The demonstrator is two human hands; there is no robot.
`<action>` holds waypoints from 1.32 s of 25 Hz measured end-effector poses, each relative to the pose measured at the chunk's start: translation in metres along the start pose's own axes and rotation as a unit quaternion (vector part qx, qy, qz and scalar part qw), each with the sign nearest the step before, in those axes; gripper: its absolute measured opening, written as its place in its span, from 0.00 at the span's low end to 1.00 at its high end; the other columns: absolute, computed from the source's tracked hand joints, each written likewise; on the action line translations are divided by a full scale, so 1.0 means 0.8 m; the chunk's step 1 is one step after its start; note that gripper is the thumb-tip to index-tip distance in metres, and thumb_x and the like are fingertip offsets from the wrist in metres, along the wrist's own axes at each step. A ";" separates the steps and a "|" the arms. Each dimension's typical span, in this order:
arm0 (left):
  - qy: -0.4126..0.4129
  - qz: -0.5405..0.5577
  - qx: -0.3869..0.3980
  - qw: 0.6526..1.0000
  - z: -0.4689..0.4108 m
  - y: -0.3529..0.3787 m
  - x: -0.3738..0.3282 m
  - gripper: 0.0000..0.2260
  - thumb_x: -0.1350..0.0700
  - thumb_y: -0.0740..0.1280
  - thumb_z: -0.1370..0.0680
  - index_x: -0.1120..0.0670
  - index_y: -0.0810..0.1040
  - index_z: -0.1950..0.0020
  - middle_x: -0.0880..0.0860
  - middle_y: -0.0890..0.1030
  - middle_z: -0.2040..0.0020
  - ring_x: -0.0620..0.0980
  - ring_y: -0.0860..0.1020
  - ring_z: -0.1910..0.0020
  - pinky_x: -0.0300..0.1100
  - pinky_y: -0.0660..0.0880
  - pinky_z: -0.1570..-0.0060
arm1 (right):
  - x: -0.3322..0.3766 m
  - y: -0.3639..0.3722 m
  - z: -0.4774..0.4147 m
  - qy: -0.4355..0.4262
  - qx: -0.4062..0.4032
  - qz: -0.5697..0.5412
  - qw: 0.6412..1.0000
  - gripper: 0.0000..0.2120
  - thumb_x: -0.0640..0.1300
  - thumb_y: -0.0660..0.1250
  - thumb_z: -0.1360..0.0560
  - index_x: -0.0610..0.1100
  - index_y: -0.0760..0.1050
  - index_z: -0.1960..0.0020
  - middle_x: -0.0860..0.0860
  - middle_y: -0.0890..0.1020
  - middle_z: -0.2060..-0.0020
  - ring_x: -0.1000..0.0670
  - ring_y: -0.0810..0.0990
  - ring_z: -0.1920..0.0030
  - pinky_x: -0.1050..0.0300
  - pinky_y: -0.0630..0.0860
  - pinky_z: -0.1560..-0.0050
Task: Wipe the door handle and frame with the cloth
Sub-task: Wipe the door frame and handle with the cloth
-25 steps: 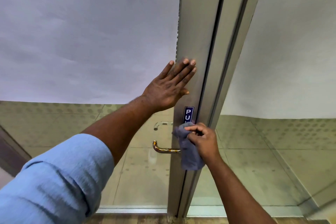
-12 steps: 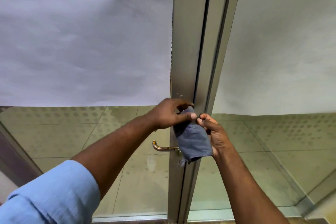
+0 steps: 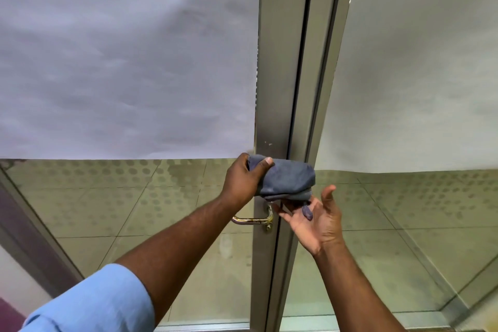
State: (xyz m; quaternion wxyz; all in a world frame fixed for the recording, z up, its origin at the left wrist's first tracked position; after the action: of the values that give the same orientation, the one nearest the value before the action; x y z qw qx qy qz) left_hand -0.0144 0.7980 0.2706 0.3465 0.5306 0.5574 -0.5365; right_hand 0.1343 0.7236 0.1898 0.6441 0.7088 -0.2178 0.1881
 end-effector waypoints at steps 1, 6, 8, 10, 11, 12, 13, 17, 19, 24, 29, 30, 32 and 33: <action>-0.013 -0.001 -0.009 1.000 0.005 0.001 0.011 0.16 0.42 0.73 0.21 0.52 0.78 0.42 0.49 0.84 0.49 0.46 0.83 0.50 0.38 0.79 0.57 | -0.005 0.001 0.000 -0.008 -0.015 0.012 1.000 0.49 0.63 0.79 0.37 0.41 0.68 0.24 0.38 0.77 0.31 0.35 0.73 0.29 0.33 0.67 0.28; -0.048 -0.080 0.056 0.994 0.023 0.026 0.061 0.16 0.40 0.74 0.23 0.51 0.77 0.50 0.51 0.84 0.56 0.48 0.82 0.58 0.39 0.76 0.64 | 0.005 -0.032 -0.003 -0.133 -0.166 0.034 0.976 0.22 0.36 0.76 0.34 0.41 0.81 0.40 0.41 0.85 0.43 0.39 0.81 0.40 0.47 0.82 0.47; -0.054 -0.121 0.073 0.988 0.020 0.027 0.070 0.15 0.40 0.73 0.23 0.49 0.76 0.53 0.50 0.83 0.57 0.47 0.81 0.60 0.38 0.75 0.67 | 0.005 -0.038 -0.005 -0.148 -0.195 0.070 0.967 0.22 0.33 0.75 0.35 0.39 0.81 0.41 0.40 0.85 0.46 0.38 0.82 0.43 0.44 0.81 0.43; -0.050 -0.181 0.084 0.979 0.012 0.022 0.071 0.15 0.39 0.72 0.22 0.49 0.75 0.51 0.49 0.82 0.57 0.48 0.80 0.58 0.41 0.73 0.66 | 0.002 -0.035 -0.004 -0.149 -0.202 0.170 0.953 0.23 0.32 0.76 0.35 0.38 0.81 0.41 0.40 0.86 0.47 0.38 0.84 0.47 0.40 0.79 0.42; -0.044 -0.218 0.092 0.971 0.009 0.019 0.071 0.17 0.38 0.72 0.23 0.50 0.76 0.49 0.48 0.82 0.56 0.49 0.80 0.57 0.43 0.75 0.64 | 0.002 -0.033 -0.003 -0.152 -0.211 0.235 0.937 0.22 0.31 0.77 0.35 0.39 0.81 0.42 0.41 0.87 0.48 0.39 0.85 0.48 0.41 0.80 0.43; -0.031 -0.260 0.097 0.960 0.005 0.016 0.068 0.18 0.37 0.72 0.23 0.50 0.77 0.45 0.48 0.83 0.53 0.50 0.81 0.54 0.44 0.77 0.60 | 0.006 -0.032 -0.001 -0.161 -0.228 0.295 0.914 0.21 0.29 0.78 0.35 0.40 0.82 0.43 0.43 0.88 0.50 0.41 0.86 0.50 0.43 0.82 0.45; -0.005 -0.303 0.093 0.948 0.001 0.010 0.061 0.20 0.37 0.72 0.23 0.50 0.77 0.41 0.47 0.83 0.49 0.50 0.81 0.51 0.45 0.78 0.56 | 0.012 -0.031 0.002 -0.176 -0.249 0.344 0.888 0.20 0.29 0.78 0.34 0.43 0.83 0.45 0.47 0.88 0.53 0.45 0.87 0.51 0.47 0.83 0.48; 0.275 -0.379 0.002 0.884 -0.011 -0.014 -0.024 0.14 0.49 0.65 0.18 0.50 0.77 0.34 0.51 0.81 0.37 0.53 0.79 0.38 0.48 0.76 0.43 | 0.044 -0.005 0.010 -0.268 -0.282 0.450 0.804 0.16 0.37 0.77 0.31 0.56 0.81 0.50 0.56 0.87 0.58 0.56 0.86 0.58 0.57 0.84 0.57; 0.408 -0.408 -0.008 0.817 -0.016 -0.011 -0.062 0.19 0.57 0.65 0.19 0.55 0.76 0.28 0.57 0.76 0.27 0.57 0.72 0.26 0.56 0.70 0.28 | 0.061 0.021 0.008 -0.327 -0.267 0.503 0.754 0.19 0.43 0.78 0.32 0.63 0.77 0.50 0.49 0.84 0.54 0.51 0.85 0.58 0.57 0.84 0.58; 0.493 -0.506 0.005 0.708 -0.054 0.005 -0.109 0.30 0.64 0.58 0.19 0.58 0.58 0.16 0.58 0.53 0.15 0.55 0.48 0.15 0.54 0.47 0.17 | 0.079 0.073 -0.006 -0.463 -0.234 0.641 0.565 0.11 0.38 0.72 0.31 0.42 0.79 0.49 0.47 0.75 0.49 0.51 0.75 0.52 0.75 0.70 0.54; 0.537 -0.536 0.023 0.651 -0.078 0.018 -0.105 0.27 0.56 0.48 0.17 0.60 0.57 0.16 0.60 0.57 0.16 0.59 0.53 0.16 0.54 0.44 0.17 | 0.047 0.081 -0.053 -0.419 -0.189 0.744 0.484 0.22 0.31 0.67 0.31 0.37 0.80 0.36 0.42 0.76 0.49 0.44 0.76 0.50 0.56 0.78 0.55; 0.542 -0.536 0.019 0.647 -0.079 0.020 -0.104 0.26 0.55 0.45 0.15 0.60 0.58 0.16 0.60 0.57 0.16 0.60 0.54 0.16 0.55 0.45 0.18 | 0.043 0.081 -0.060 -0.416 -0.182 0.754 0.475 0.22 0.31 0.67 0.31 0.38 0.80 0.38 0.42 0.76 0.48 0.43 0.76 0.49 0.53 0.79 0.54; 0.548 -0.531 0.010 0.646 -0.082 0.021 -0.101 0.29 0.50 0.38 0.13 0.60 0.59 0.17 0.61 0.59 0.16 0.60 0.56 0.16 0.56 0.47 0.18 | 0.034 0.073 -0.072 -0.408 -0.182 0.770 0.456 0.18 0.32 0.68 0.32 0.38 0.81 0.43 0.43 0.77 0.47 0.43 0.76 0.47 0.49 0.80 0.52; 0.551 -0.531 0.004 0.644 -0.084 0.022 -0.100 0.28 0.50 0.38 0.13 0.60 0.59 0.17 0.61 0.59 0.16 0.60 0.56 0.16 0.56 0.47 0.18 | 0.029 0.066 -0.076 -0.401 -0.182 0.779 0.446 0.16 0.33 0.69 0.31 0.38 0.81 0.44 0.44 0.77 0.47 0.43 0.75 0.46 0.49 0.80 0.52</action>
State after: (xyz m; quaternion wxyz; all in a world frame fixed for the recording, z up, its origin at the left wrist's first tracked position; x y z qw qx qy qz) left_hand 0.0308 0.8430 0.3557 -0.3712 0.3421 0.8294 -0.2393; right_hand 0.1253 0.7786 0.2527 0.1824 0.1048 -0.9418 0.2621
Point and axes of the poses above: each hand's wrist, its own z-axis away from the middle knuckle, its own y-axis out of the palm, x = y × z, the point moved 9 cm from there along -z, towards the middle knuckle
